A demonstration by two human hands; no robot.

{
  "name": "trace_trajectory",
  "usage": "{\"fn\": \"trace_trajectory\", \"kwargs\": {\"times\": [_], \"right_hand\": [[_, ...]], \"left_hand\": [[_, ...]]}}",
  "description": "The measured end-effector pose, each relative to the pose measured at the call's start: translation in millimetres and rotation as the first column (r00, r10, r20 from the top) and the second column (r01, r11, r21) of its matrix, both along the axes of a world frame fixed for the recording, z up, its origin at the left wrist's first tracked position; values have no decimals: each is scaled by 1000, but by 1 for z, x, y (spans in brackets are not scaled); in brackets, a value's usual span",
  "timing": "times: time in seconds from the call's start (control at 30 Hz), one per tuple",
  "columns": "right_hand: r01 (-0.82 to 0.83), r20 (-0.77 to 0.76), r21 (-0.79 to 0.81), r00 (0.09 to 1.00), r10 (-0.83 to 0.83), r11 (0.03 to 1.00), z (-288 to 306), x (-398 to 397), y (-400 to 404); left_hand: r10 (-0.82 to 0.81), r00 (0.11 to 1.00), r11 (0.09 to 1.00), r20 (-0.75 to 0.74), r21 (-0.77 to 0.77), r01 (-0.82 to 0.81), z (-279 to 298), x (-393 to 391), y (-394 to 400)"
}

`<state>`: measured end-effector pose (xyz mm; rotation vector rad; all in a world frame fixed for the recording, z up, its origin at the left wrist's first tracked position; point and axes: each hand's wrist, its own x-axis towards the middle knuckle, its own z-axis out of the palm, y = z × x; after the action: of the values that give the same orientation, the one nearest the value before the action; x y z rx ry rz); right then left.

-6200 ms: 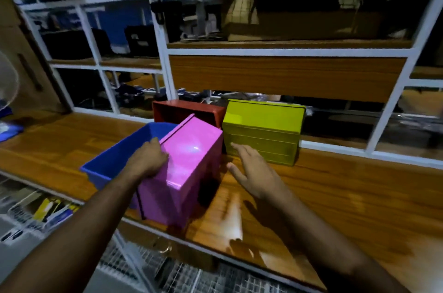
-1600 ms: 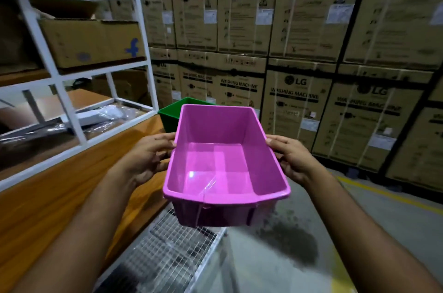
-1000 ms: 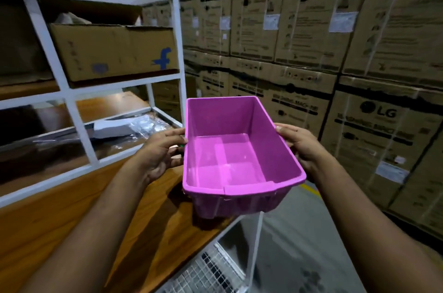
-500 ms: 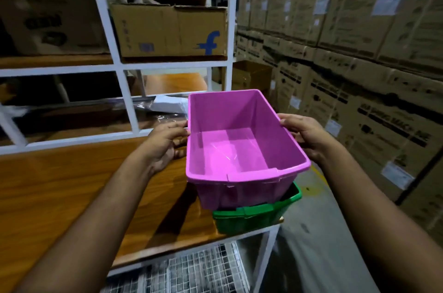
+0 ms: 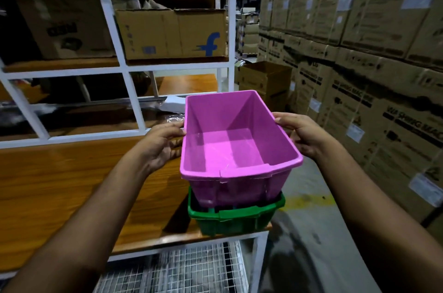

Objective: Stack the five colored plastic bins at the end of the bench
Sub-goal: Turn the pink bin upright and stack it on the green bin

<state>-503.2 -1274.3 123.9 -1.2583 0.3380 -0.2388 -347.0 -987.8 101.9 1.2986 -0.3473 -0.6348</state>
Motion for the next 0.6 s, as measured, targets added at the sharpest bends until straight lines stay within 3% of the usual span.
{"fn": "trace_trajectory", "kwargs": {"times": [0.37, 0.6], "right_hand": [[-23, -46, 21, 999, 24, 1000, -44, 14, -23], [-19, -169, -81, 986, 5, 996, -87, 15, -19]], "left_hand": [[62, 997, 992, -36, 111, -58, -27, -7, -9], [127, 992, 962, 23, 243, -129, -65, -10, -8]]}}
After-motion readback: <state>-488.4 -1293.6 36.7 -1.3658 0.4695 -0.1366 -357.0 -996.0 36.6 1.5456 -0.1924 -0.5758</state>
